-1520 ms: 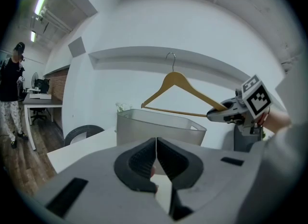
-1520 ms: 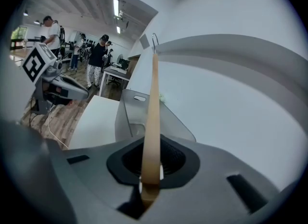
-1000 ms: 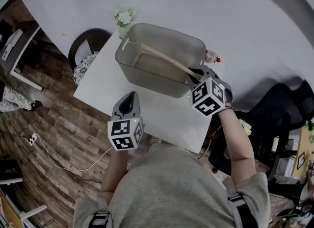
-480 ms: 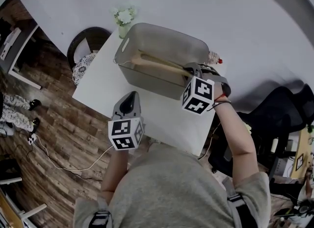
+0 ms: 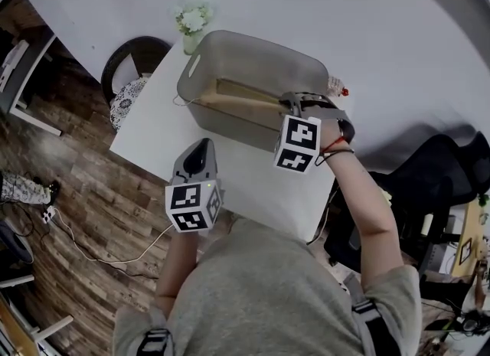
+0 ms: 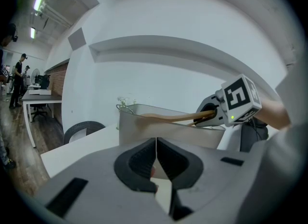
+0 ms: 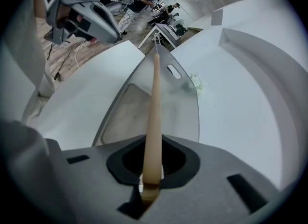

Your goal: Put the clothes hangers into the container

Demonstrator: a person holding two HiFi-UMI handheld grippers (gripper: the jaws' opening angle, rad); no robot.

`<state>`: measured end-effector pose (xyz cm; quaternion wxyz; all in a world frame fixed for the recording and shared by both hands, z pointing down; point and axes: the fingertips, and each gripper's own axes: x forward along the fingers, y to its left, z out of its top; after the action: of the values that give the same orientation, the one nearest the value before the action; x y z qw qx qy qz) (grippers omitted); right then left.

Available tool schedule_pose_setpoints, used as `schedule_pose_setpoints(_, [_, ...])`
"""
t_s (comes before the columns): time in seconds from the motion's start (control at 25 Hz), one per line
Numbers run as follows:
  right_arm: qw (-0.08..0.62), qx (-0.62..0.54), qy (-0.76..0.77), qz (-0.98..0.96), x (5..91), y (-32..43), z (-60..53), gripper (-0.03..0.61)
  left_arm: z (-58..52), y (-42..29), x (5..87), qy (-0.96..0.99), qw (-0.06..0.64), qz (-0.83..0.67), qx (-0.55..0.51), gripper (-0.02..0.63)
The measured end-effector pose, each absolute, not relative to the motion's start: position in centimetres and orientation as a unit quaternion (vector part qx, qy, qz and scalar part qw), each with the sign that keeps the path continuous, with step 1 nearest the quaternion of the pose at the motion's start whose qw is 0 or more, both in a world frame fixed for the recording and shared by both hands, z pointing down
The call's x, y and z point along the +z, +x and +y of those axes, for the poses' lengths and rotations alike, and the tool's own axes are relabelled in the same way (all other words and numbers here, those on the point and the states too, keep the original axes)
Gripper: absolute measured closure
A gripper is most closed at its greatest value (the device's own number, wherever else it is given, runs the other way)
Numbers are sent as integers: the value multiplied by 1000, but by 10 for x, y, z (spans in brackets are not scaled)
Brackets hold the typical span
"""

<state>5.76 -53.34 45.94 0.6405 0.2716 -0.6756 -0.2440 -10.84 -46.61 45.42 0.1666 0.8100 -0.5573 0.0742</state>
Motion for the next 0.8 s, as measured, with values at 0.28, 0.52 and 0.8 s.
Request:
schedule_pose_setpoints(0.28, [653, -248, 255, -668, 473, 53, -537, 537, -469, -114, 457, 809, 167, -559, 74, 603])
schedule_pose_setpoints(0.52, [655, -250, 256, -665, 473, 53, -539, 535, -471, -118, 457, 807, 166, -561, 75, 604])
schedule_pose_setpoints(0.8, [650, -264, 258, -664, 469, 52, -538, 518, -466, -116, 456, 808, 166, -560, 74, 603])
